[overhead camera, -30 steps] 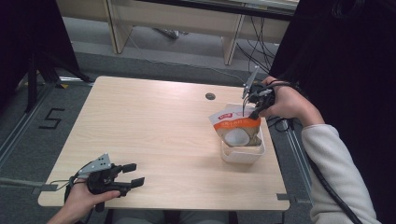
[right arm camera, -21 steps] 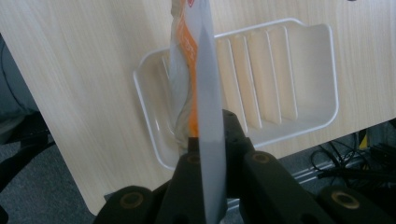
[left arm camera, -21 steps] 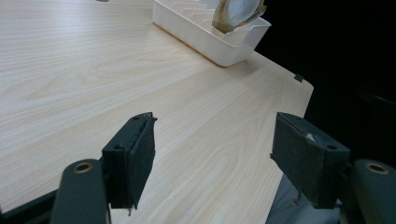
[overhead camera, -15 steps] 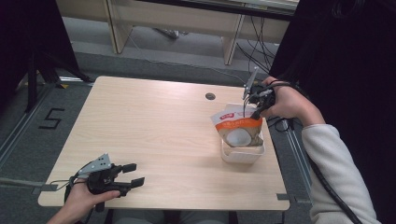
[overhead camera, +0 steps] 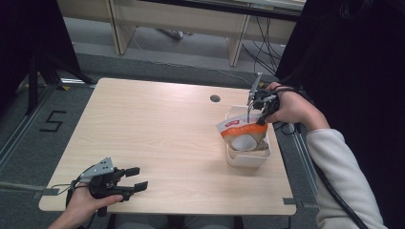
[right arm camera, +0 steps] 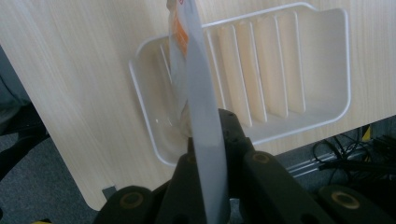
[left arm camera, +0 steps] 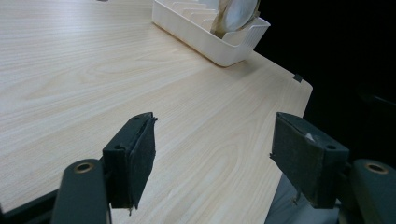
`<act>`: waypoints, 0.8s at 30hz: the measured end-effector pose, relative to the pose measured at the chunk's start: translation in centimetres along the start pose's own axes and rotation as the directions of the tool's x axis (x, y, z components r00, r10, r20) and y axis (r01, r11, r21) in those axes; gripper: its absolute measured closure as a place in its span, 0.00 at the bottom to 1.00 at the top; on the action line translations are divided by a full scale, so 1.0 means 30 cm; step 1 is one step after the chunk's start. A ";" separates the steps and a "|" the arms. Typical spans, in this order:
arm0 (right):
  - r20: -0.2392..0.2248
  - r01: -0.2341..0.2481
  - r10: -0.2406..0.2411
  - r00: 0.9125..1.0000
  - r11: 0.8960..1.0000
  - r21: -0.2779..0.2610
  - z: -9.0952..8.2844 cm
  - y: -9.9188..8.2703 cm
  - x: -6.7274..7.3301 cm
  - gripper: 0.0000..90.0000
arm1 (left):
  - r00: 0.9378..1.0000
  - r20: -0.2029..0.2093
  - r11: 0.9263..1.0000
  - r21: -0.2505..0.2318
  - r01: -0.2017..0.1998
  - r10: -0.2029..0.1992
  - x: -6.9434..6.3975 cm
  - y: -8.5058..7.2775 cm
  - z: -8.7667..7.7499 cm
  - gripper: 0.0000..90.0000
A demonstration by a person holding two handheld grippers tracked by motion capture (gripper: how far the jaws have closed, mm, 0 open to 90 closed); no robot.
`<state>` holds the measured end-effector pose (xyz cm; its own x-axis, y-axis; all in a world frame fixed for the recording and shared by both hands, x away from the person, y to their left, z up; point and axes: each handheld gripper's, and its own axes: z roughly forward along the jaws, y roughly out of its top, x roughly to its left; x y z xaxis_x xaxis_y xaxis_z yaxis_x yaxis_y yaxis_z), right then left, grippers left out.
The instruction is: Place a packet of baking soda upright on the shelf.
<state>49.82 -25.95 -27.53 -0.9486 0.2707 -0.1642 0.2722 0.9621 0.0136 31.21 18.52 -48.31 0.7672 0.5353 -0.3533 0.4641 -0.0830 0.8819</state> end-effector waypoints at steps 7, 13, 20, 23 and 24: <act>-0.013 0.004 -0.004 1.000 1.000 0.001 0.016 -0.005 -0.006 1.00 | 1.000 -0.006 1.000 0.004 0.000 0.000 -0.001 0.000 -0.001 0.33; -0.015 -0.001 0.001 1.000 1.000 0.009 0.024 -0.008 -0.006 1.00 | 1.000 0.002 1.000 0.004 -0.019 0.019 0.003 0.002 -0.001 0.33; -0.027 -0.013 0.014 1.000 0.999 0.033 0.048 -0.011 -0.006 1.00 | 1.000 -0.006 1.000 0.002 0.002 -0.002 -0.001 0.000 -0.001 0.33; -0.028 -0.016 0.017 0.999 0.999 0.030 0.050 -0.012 -0.008 1.00 | 1.000 -0.008 1.000 0.002 0.005 -0.005 0.000 0.000 -0.001 0.33; -0.026 -0.013 0.014 1.000 1.000 0.027 0.051 -0.012 -0.009 1.00 | 1.000 -0.008 1.000 0.002 0.005 -0.005 0.000 0.000 -0.001 0.33</act>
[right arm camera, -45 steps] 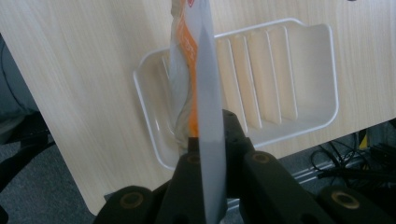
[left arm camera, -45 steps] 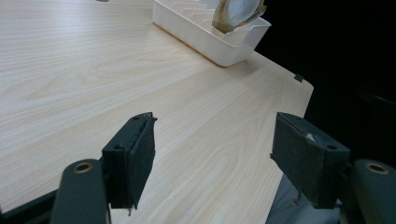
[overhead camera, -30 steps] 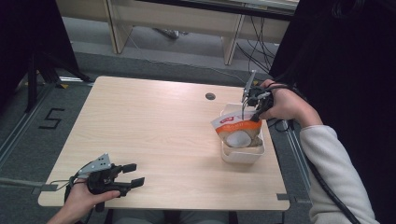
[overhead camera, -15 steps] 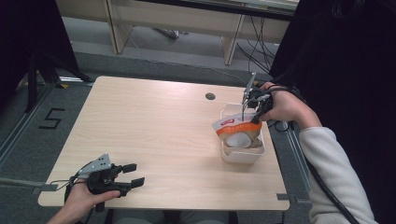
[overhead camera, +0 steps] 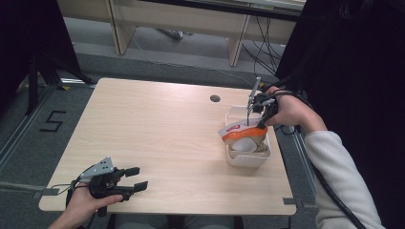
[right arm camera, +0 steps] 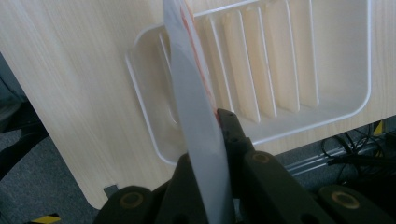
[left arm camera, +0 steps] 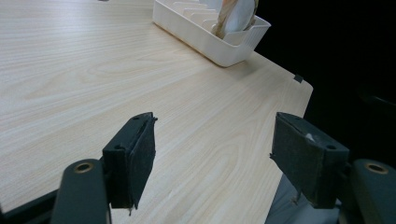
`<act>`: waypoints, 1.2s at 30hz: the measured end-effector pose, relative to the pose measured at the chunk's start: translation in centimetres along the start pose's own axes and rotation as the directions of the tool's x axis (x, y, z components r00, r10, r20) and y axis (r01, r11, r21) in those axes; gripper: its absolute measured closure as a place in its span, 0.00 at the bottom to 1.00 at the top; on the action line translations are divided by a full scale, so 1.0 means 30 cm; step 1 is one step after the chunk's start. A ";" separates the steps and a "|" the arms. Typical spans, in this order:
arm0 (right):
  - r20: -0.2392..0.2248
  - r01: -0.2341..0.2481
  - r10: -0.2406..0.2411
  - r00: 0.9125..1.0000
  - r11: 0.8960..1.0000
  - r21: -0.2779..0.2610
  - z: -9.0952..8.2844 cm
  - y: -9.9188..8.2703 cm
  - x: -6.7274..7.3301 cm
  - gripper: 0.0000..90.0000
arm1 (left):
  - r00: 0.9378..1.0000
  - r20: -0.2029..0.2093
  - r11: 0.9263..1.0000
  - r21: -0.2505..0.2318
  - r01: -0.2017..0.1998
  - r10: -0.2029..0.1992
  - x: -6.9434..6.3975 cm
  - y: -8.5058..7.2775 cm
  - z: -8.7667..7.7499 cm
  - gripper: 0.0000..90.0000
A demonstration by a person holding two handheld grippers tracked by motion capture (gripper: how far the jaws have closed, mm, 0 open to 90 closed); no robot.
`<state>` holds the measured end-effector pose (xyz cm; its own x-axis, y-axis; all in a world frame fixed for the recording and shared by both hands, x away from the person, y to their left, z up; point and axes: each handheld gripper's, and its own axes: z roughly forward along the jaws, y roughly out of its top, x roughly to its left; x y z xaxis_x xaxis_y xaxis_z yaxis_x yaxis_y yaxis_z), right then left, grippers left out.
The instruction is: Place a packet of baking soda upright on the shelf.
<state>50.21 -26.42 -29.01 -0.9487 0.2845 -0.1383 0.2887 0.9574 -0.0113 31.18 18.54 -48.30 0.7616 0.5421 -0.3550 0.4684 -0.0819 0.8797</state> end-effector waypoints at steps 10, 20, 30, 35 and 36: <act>-0.010 0.009 -0.009 1.000 1.000 0.007 0.023 -0.007 -0.006 1.00 | 1.000 0.000 1.000 0.000 -0.003 0.003 0.000 0.000 0.000 0.33; -0.011 0.005 -0.005 1.000 1.000 0.013 0.035 -0.013 -0.008 1.00 | 1.000 0.000 1.000 0.001 -0.006 0.006 0.000 0.000 -0.001 0.33; -0.005 -0.014 0.014 1.000 0.999 0.035 0.050 -0.018 -0.005 1.00 | 1.000 0.000 1.000 0.003 -0.005 0.005 -0.001 0.000 0.000 0.33; -0.015 -0.018 0.019 1.000 0.999 0.037 0.060 -0.023 -0.008 1.00 | 1.000 0.008 1.000 0.004 -0.024 0.024 0.003 0.001 0.001 0.33; -0.018 -0.013 0.013 1.000 0.999 0.037 0.068 -0.026 -0.010 1.00 | 1.000 0.009 1.000 0.005 -0.025 0.024 0.003 0.001 0.001 0.33</act>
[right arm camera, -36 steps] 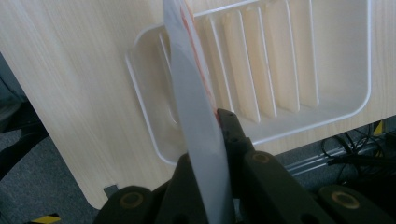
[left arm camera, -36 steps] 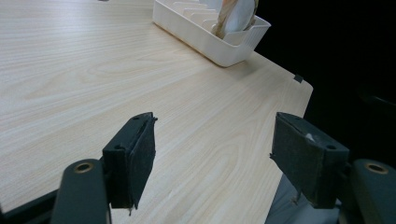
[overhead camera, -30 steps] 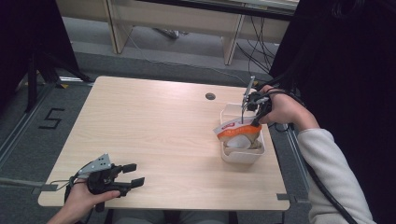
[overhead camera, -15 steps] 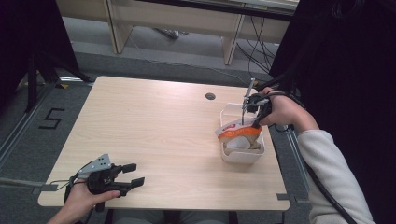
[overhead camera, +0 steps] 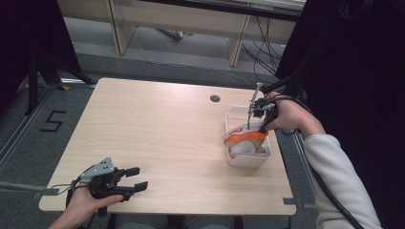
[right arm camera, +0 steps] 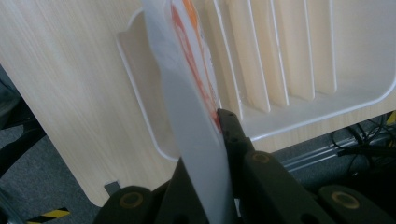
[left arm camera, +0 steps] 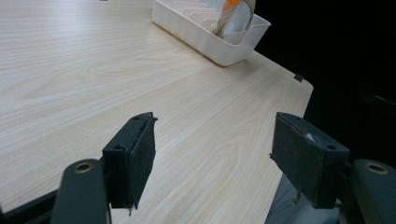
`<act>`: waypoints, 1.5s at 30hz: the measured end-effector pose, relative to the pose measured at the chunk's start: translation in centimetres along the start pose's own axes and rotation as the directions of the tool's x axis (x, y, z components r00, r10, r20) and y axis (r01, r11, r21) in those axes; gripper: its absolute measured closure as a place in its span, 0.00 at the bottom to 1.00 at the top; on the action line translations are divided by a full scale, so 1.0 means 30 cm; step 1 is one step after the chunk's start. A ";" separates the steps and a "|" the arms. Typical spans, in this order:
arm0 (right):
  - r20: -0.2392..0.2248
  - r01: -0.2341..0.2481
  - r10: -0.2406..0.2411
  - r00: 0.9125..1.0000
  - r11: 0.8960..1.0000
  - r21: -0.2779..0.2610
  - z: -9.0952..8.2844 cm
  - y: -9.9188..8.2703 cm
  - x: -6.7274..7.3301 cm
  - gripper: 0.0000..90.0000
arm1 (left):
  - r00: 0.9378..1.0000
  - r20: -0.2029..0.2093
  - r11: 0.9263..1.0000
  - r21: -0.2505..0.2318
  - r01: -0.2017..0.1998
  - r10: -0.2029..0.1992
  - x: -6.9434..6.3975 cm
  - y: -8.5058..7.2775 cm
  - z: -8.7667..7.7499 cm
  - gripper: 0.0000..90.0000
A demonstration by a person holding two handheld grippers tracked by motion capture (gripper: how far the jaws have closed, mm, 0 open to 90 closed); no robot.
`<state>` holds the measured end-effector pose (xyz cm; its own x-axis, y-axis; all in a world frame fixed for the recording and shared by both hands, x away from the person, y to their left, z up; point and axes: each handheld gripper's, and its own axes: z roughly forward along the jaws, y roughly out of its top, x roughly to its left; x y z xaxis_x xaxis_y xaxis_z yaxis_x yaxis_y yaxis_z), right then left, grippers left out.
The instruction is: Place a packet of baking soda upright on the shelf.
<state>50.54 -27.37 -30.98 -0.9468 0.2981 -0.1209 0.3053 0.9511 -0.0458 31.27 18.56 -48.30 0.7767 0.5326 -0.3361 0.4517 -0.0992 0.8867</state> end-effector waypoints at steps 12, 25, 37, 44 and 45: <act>0.001 -0.013 0.013 1.000 1.000 0.017 0.020 -0.012 -0.007 1.00 | 1.000 0.000 1.000 0.000 0.000 0.000 0.000 0.000 0.000 0.33; -0.016 -0.045 0.045 0.999 0.998 0.054 0.062 -0.025 -0.010 1.00 | 1.000 0.001 1.000 -0.001 0.003 -0.003 0.000 0.000 0.000 0.33; -0.015 -0.064 0.064 0.998 0.998 0.022 0.052 -0.034 -0.008 0.94 | 1.000 -0.011 1.000 -0.004 0.027 -0.028 -0.003 -0.002 0.000 0.33; -0.004 -0.129 0.129 0.992 0.988 -0.086 0.018 -0.045 -0.008 0.70 | 1.000 -0.001 1.000 -0.001 0.004 -0.004 0.000 0.000 0.000 0.33; 0.000 -0.141 0.142 0.990 0.986 -0.093 0.009 -0.045 0.001 0.68 | 1.000 0.006 1.000 -0.003 0.005 -0.005 0.002 -0.001 0.002 0.33</act>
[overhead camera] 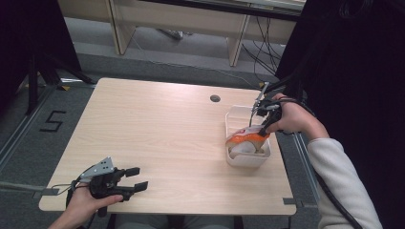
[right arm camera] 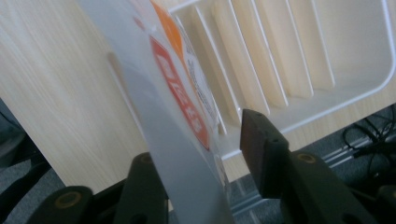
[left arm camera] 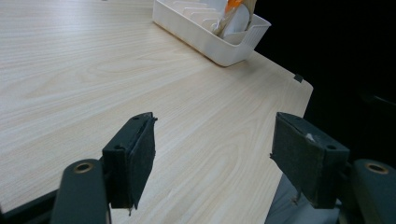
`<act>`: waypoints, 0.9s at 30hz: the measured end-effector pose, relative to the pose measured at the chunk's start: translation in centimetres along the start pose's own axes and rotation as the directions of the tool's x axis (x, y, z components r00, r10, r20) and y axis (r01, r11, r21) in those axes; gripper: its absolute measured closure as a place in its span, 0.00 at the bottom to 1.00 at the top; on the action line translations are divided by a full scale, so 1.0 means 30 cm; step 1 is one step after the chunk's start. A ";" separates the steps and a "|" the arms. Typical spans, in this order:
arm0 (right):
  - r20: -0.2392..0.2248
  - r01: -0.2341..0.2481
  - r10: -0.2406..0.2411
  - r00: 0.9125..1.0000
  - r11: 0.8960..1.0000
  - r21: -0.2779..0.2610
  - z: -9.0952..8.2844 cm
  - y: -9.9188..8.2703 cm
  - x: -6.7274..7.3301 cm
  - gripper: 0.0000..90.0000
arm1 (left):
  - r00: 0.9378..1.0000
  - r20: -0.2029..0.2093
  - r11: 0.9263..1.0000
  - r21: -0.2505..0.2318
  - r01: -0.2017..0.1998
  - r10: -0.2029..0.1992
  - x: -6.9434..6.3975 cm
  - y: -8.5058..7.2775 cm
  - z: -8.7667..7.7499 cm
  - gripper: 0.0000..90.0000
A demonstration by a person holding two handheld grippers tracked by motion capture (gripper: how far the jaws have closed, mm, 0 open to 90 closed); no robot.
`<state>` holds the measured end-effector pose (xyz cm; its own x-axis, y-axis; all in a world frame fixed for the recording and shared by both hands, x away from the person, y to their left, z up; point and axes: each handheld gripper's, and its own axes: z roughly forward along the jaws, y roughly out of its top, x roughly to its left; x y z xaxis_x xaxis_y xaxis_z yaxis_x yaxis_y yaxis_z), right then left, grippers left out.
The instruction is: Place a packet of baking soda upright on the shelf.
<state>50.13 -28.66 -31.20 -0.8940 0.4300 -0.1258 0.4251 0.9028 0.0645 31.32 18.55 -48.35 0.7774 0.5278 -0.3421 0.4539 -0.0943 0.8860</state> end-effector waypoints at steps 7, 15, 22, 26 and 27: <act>-0.020 0.000 -0.002 1.000 0.992 -0.123 -0.064 0.016 0.039 0.58 | 1.000 -0.016 1.000 0.000 0.023 -0.023 -0.005 -0.001 0.000 0.33; -0.052 -0.007 -0.010 0.999 0.951 -0.308 -0.095 0.072 0.108 0.55 | 1.000 -0.020 1.000 0.000 0.021 -0.021 -0.005 -0.001 0.000 0.32; -0.061 -0.030 0.005 0.998 0.913 -0.406 -0.083 0.129 0.172 0.59 | 1.000 -0.023 1.000 -0.009 0.015 -0.015 -0.002 -0.001 -0.002 0.31; -0.062 -0.038 0.010 0.998 0.886 -0.463 -0.062 0.152 0.212 0.59 | 1.000 -0.016 1.000 0.001 -0.004 0.004 0.003 0.000 -0.002 0.31; -0.068 -0.045 0.015 0.998 0.881 -0.470 -0.057 0.157 0.225 0.59 | 1.000 -0.021 1.000 0.002 -0.002 0.002 0.003 -0.001 -0.002 0.31</act>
<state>45.86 -21.51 -30.06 -0.8953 0.4419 -0.0571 0.3485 0.7743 0.5283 31.35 18.64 -48.38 0.7692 0.5449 -0.3338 0.4530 -0.0967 0.8862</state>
